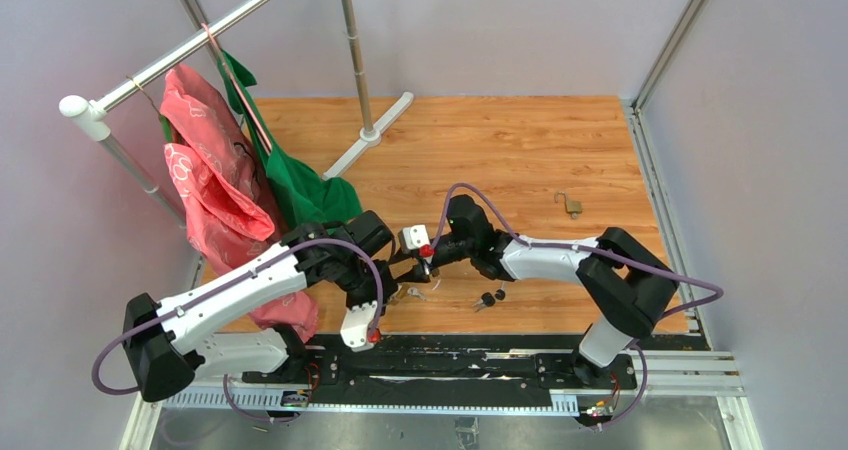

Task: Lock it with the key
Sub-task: Adjust the lock.

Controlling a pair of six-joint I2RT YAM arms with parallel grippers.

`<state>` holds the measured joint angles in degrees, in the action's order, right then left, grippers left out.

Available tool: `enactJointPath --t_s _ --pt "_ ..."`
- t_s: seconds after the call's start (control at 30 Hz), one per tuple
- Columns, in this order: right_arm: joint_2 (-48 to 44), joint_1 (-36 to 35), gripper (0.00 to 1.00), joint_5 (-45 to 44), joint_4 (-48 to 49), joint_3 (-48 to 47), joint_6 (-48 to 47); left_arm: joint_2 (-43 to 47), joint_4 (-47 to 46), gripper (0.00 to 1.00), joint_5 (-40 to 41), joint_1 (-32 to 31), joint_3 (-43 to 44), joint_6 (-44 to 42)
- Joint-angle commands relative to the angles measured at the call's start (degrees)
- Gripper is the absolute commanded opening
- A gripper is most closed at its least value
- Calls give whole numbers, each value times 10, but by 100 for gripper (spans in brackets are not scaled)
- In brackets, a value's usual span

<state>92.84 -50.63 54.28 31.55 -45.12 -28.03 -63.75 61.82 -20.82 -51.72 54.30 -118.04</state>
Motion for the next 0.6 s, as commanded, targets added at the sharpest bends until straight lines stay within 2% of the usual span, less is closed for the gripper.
enactJointPath --t_s 0.0,0.1,0.23,0.43,0.5,0.57 --pt "-14 -7 51 -37 51 -9 -16 16 28 0 7 -8 10 -261" --pt "-55 -6 57 -86 40 16 -34 24 43 0 23 -8 19 -223" --pt "-124 -6 61 -169 19 64 -41 22 43 0 28 -10 46 -92" --pt "-245 -6 66 -279 -22 131 12 -42 42 0 70 -13 175 258" --pt "-273 -7 77 -319 -26 141 49 -63 42 0 84 -12 219 382" --pt "-293 -16 79 -373 -39 145 86 -75 42 0 100 -12 250 489"
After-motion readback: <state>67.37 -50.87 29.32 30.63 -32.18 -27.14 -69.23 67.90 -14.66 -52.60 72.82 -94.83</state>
